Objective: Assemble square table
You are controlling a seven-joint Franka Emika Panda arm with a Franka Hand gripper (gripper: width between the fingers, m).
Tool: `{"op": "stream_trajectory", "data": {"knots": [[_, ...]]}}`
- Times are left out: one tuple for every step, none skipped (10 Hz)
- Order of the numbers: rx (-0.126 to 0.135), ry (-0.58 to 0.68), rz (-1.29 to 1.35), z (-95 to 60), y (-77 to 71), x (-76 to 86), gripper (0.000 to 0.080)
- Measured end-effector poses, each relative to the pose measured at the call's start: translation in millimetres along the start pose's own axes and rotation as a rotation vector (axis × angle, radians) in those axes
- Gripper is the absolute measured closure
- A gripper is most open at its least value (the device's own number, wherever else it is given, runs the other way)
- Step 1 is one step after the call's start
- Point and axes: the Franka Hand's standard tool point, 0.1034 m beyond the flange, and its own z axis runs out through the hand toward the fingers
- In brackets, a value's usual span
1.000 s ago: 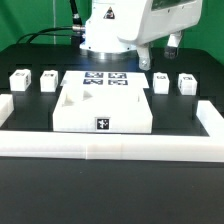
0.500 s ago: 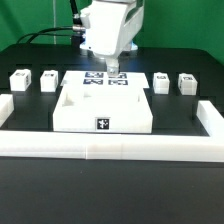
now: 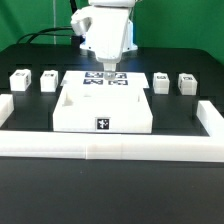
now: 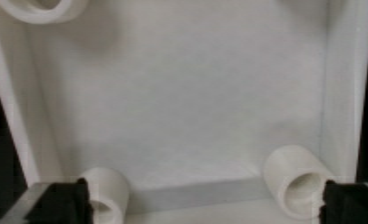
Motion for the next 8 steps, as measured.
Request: {"op": "stream_trajectory", "data": {"knots": [[-0.006, 0.001, -0.007, 1.8, -0.6, -1.8, 0.015], [-0.039, 0.003, -0.038, 14.9, -12.9, -12.0, 0.015], [-0.052, 0.001, -0.069, 29.1, -32.8, -24.7, 0.015], [-0.059, 0.003, -0.078, 40.0, -44.8, -31.6, 0.015], [-0.053, 0.006, -0.076, 50.3, -50.5, -31.6, 0.015], [-0.053, 0.01, -0.076, 59.5, -52.4, -30.2, 0.015], [-0.044, 0.013, -0.06, 66.0, -53.9, -27.5, 0.015], [-0.038, 0.017, -0.028, 71.0, -50.6, -21.1, 0.015]]}}
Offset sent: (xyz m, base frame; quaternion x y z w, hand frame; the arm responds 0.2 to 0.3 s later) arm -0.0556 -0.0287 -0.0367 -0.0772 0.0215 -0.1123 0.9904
